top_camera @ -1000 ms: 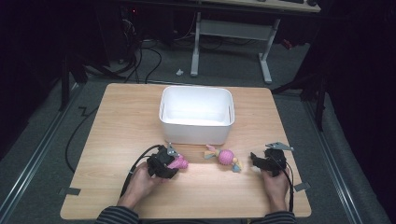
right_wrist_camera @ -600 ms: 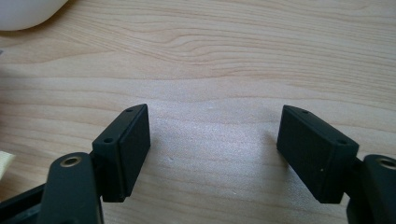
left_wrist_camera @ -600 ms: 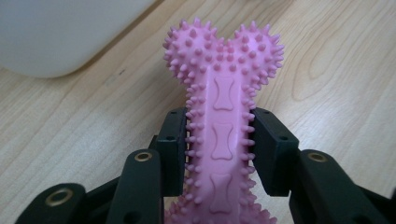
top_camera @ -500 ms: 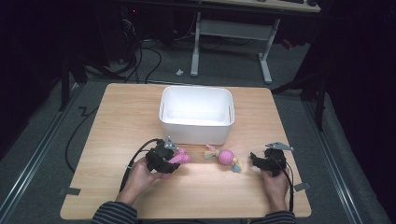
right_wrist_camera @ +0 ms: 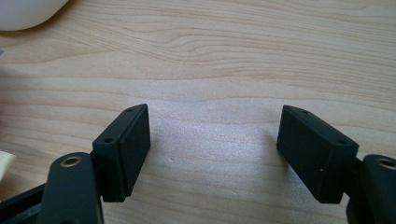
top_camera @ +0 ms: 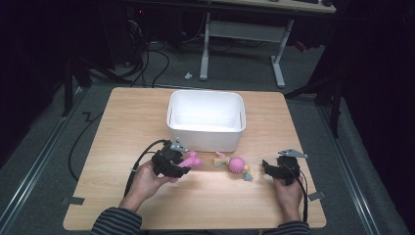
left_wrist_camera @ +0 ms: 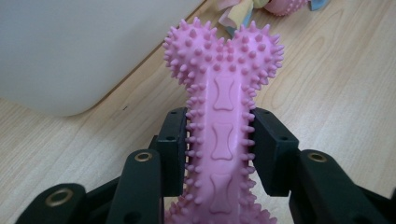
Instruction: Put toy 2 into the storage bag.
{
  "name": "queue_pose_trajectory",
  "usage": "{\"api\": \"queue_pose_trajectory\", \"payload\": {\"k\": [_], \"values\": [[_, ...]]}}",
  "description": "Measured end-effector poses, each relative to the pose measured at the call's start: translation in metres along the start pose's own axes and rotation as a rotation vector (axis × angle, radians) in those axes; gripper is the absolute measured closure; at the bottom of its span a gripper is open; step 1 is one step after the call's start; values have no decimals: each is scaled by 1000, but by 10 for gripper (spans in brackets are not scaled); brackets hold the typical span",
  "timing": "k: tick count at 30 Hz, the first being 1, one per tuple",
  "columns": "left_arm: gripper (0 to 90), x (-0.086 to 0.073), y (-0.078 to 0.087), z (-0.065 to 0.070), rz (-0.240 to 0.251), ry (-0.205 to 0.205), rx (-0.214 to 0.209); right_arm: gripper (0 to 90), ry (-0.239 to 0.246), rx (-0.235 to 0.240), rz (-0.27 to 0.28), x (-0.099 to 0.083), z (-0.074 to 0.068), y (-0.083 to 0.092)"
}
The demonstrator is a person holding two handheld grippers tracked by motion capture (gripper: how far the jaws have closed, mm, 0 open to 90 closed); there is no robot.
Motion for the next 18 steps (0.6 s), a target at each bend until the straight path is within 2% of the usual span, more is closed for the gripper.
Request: {"api": "queue_pose_trajectory", "payload": {"k": [2,7,11,13,16,18], "values": [[593,2,1,1,-10,-13,5,262,0,0,0,0,0,0],[593,9,11,9,4,-39,14,262,0,0,0,0,0,0],[593,17,14,8,16,-47,18,261,0,0,0,0,0,0],[593,18,14,8,22,-46,15,262,3,2,1,0,0,0],[593,25,14,14,12,-66,9,261,5,3,1,0,0,0],[593,27,18,16,25,-68,-1,262,5,3,0,0,0,0]]}}
Point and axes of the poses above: each handheld gripper's, and its own axes: y roughly backward along the jaws, x roughly out of its top, z roughly to its right, the point moved 1 cm from there along -y, roughly forward along the jaws, and after that the axes turned 3 degrees about z, right-handed, at the moved point
